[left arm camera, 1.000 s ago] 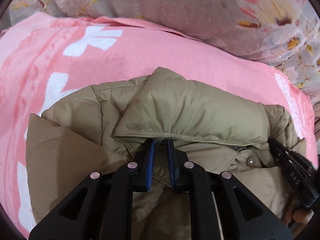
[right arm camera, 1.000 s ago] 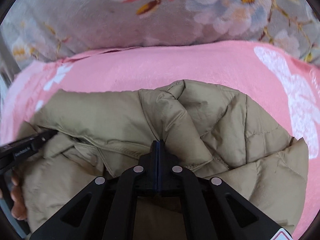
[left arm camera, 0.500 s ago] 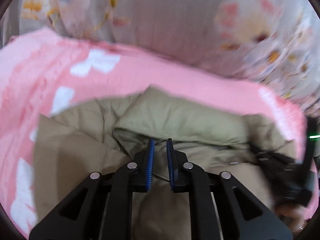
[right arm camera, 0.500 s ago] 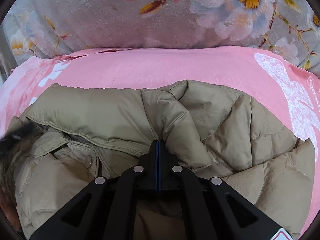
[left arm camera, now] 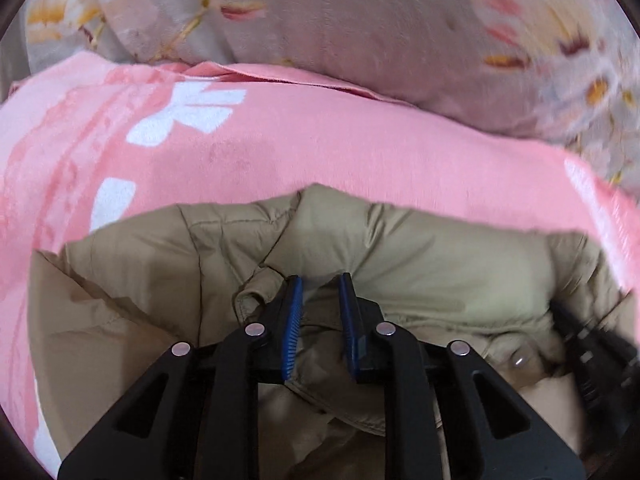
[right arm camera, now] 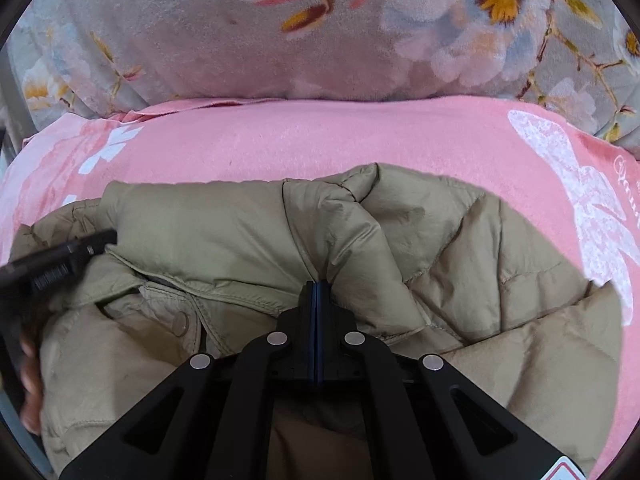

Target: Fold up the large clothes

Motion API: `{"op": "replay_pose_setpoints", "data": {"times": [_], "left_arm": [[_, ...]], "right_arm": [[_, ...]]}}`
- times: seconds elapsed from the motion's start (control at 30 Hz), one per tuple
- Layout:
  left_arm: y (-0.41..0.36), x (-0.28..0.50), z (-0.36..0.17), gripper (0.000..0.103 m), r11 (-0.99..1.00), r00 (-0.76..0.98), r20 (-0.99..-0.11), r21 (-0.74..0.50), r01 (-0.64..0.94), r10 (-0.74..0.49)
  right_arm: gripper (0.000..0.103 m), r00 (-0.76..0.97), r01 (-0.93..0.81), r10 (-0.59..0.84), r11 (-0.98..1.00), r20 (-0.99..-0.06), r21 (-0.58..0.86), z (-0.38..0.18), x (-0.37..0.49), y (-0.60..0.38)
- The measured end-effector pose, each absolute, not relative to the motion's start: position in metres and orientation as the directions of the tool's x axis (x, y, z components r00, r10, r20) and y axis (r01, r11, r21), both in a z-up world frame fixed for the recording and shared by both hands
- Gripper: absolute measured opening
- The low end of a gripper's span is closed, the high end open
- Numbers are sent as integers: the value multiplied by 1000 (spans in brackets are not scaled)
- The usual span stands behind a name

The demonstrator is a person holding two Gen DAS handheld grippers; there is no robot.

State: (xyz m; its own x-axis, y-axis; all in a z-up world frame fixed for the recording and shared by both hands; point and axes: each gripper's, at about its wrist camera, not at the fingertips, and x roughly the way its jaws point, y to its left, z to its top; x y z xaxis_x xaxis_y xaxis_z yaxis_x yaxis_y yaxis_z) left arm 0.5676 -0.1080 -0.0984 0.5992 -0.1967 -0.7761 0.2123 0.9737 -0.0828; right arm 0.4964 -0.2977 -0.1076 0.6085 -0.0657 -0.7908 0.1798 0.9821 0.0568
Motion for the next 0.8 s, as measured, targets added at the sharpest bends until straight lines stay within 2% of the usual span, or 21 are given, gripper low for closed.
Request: {"op": "replay_pose_setpoints", "data": {"times": [0.17, 0.37, 0.8], "left_arm": [[-110, 566, -102, 18, 976, 610, -773, -58, 209, -177], [-109, 564, -101, 18, 976, 617, -766, -63, 207, -180], [-114, 565, -101, 18, 979, 628, -764, -25, 205, -151]], "right_arm": [[0, 631, 215, -48, 970, -774, 115, -97, 503, -306], [0, 608, 206, -76, 976, -791, 65, -110, 510, -298], [0, 607, 207, -72, 976, -791, 70, -113, 511, -299]]}}
